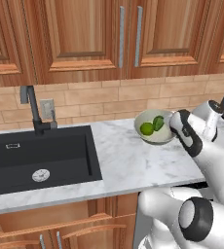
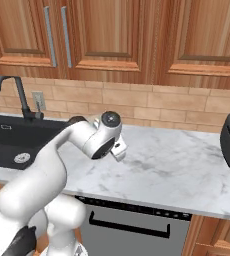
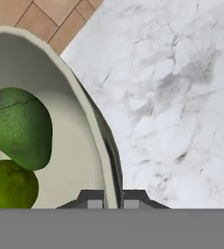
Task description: Dump the avocado and lime from the bowl so the bowl can be washed. Place the bowl in the sink after clearing the leftovers.
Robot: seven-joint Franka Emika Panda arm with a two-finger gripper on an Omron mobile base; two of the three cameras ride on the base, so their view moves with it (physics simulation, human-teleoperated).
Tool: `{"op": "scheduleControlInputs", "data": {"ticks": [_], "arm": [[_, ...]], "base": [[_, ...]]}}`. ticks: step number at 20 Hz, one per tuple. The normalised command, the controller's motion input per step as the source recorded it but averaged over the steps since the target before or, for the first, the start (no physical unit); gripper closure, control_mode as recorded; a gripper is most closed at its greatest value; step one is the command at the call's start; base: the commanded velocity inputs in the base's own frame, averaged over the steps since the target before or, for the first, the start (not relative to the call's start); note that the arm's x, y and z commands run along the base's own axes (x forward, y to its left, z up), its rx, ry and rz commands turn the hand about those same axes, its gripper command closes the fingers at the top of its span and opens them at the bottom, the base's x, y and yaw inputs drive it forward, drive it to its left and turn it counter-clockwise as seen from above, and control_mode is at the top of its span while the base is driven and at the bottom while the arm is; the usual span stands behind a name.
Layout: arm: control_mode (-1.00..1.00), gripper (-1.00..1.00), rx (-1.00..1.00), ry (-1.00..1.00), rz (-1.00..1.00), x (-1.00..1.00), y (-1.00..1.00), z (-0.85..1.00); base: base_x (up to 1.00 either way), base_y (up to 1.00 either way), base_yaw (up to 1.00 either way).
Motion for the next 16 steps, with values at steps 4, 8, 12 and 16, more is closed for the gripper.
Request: {"op": "scheduleControlInputs", "data": {"ticks": [4, 8, 12, 16], "arm": [[-1.0, 1.0, 0.02, -0.01, 0.01, -0.58, 0.34, 0.59], [-1.0, 1.0, 0.15, 0.0, 0.0, -0.86, 0.11, 0.55], [-1.0, 1.0, 0.34, 0.02, 0.04, -0.89, 0.0, 0.29], [-1.0, 1.0, 0.15, 0.0, 0.02, -0.21, 0.0, 0.01]], "base": [[0.0, 0.0, 0.0], [0.0, 0.0, 0.0], [0.0, 0.0, 0.0], [0.0, 0.0, 0.0]]}}
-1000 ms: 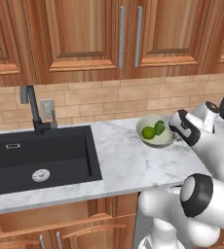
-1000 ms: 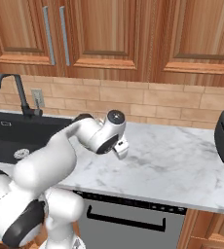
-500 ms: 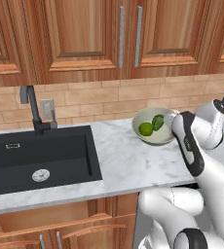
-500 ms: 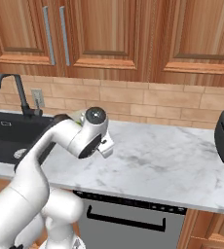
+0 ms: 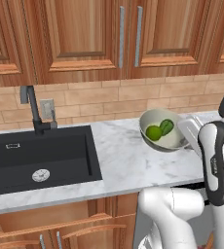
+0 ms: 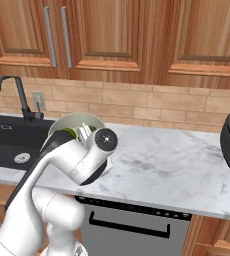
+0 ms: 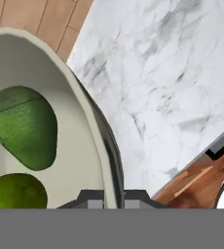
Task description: Dump the avocado and lime from the bowl so the bowl can be washed. Place the bowl in the sink after clearing the leftovers.
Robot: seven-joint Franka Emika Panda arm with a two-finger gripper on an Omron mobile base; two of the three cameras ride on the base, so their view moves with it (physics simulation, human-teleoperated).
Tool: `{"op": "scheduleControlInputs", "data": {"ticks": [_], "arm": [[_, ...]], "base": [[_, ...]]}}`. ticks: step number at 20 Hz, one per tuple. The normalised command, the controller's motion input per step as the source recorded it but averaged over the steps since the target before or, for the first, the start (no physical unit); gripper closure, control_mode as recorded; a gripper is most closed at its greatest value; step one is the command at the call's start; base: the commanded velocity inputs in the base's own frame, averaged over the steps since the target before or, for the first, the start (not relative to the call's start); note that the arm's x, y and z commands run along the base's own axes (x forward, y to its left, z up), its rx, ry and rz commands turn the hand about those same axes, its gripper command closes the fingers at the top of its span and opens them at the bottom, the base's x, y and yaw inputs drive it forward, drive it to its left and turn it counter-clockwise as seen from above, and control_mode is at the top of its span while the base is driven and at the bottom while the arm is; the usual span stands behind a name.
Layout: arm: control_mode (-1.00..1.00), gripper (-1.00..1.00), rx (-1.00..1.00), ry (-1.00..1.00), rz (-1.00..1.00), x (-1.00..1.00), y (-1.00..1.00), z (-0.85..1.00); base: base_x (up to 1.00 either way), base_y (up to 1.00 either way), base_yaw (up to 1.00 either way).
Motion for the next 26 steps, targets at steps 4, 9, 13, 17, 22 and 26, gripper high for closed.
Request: {"op": "scheduleControlInputs", "data": {"ticks": [4, 9, 13, 17, 22, 26], "arm": [[-1.0, 1.0, 0.0, 0.0, 0.0, 0.0, 0.0, 0.0], [1.0, 1.0, 0.0, 0.01, 0.0, -0.04, 0.0, 0.0], [1.0, 1.0, 0.0, 0.0, 0.0, 0.0, 0.0, 0.0], [1.0, 1.0, 0.0, 0.0, 0.0, 0.0, 0.0, 0.0], [1.0, 1.0, 0.0, 0.0, 0.0, 0.0, 0.0, 0.0], [1.0, 1.0, 0.0, 0.0, 0.0, 0.0, 0.0, 0.0]], "base": [[0.0, 0.0, 0.0], [-0.28, 0.14, 0.01], [-0.36, 0.45, 0.04], [-0.05, 0.68, 0.05], [0.04, 0.88, 0.02], [0.24, 0.71, 0.0]]}}
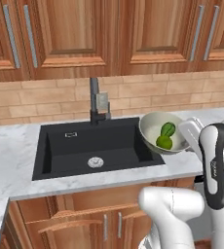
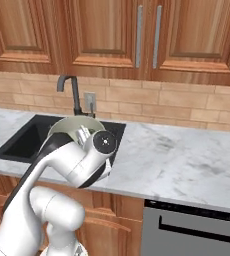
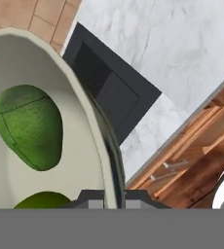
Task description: Dump the avocado and lime from the bowl so the bowl can be washed. Place the bowl in the sink after clearing the leftovers.
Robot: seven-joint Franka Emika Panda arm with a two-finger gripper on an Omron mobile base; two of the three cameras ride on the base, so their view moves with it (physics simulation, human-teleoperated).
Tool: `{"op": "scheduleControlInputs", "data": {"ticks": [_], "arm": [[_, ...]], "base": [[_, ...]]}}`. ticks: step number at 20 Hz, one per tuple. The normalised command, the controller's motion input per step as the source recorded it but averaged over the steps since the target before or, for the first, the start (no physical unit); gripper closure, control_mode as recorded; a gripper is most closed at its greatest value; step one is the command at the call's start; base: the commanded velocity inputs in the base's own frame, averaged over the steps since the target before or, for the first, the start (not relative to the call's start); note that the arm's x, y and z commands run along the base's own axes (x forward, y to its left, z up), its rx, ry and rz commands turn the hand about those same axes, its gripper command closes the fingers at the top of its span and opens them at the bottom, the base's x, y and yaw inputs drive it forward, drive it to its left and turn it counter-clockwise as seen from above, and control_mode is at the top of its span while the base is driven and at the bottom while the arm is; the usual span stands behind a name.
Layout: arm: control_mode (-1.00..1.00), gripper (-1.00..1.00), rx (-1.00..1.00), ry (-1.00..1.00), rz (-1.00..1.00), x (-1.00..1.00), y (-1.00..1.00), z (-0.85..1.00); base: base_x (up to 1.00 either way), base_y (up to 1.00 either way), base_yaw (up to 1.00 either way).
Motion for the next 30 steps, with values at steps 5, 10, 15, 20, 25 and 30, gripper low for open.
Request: {"op": "scheduleControlInputs", "data": {"ticks": [5, 10, 15, 20, 25, 30], "arm": [[1.0, 1.0, 0.0, 0.0, 0.0, 0.0, 0.0, 0.0], [1.0, 1.0, 0.0, 0.0, 0.0, 0.0, 0.0, 0.0], [1.0, 1.0, 0.0, 0.0, 0.0, 0.0, 0.0, 0.0], [-1.0, 1.0, -0.03, 0.02, 0.0, 0.08, 0.01, -0.03], [-1.0, 1.0, -0.07, 0.18, 0.0, 0.11, 0.08, -0.25], [-1.0, 1.0, -0.03, 0.19, 0.03, 0.45, 0.33, -0.32]], "base": [[0.41, 0.17, 0.0], [0.48, 0.0, 0.0], [0.33, 0.0, 0.0], [0.03, 0.0, 0.0], [0.0, 0.0, 0.0], [0.0, 0.0, 0.0]]}}
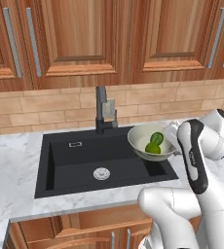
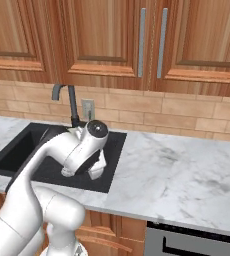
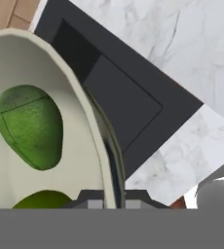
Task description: Dump the avocado and lime from the bowl so the bowl can be washed. Place the bowl in the sink after clearing the leftovers.
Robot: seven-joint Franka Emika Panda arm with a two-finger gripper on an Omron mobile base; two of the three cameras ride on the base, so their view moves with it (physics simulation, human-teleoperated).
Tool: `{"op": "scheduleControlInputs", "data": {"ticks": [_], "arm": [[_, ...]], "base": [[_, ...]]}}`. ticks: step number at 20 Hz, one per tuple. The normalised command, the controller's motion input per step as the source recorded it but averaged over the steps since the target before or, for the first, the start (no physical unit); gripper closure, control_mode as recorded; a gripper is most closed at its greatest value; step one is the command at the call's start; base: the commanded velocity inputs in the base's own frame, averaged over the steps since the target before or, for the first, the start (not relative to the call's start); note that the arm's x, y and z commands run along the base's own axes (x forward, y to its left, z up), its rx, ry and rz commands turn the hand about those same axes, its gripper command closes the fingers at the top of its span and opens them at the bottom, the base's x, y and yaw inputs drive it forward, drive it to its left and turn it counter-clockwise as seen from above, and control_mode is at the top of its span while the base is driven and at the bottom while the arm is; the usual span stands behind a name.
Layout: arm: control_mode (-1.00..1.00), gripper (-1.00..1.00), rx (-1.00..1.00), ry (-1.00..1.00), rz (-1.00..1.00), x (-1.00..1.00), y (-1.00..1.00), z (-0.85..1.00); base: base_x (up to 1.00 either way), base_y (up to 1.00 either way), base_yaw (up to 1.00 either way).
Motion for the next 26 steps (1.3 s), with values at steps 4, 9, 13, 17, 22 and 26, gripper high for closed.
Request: {"op": "scheduleControlInputs", "data": {"ticks": [4, 9, 13, 17, 22, 26], "arm": [[-1.0, 1.0, 0.0, 0.18, 0.03, 0.72, 0.39, -0.38], [-1.0, 1.0, 0.0, 0.15, 0.03, 0.49, 0.36, -0.6], [-1.0, 1.0, 0.0, 0.01, 0.01, 0.22, 0.1, -0.5], [-1.0, 1.0, 0.0, 0.0, 0.02, 0.21, 0.21, -0.41], [-1.0, 1.0, -0.04, 0.0, 0.03, 0.22, 0.14, -0.45], [-1.0, 1.0, -0.05, 0.0, 0.0, 0.34, 0.04, -0.14]], "base": [[0.0, 0.0, 0.0], [0.0, 0.0, 0.0], [0.0, 0.0, 0.0], [0.0, 0.0, 0.0], [0.0, 0.0, 0.0], [0.0, 0.0, 0.0]]}}
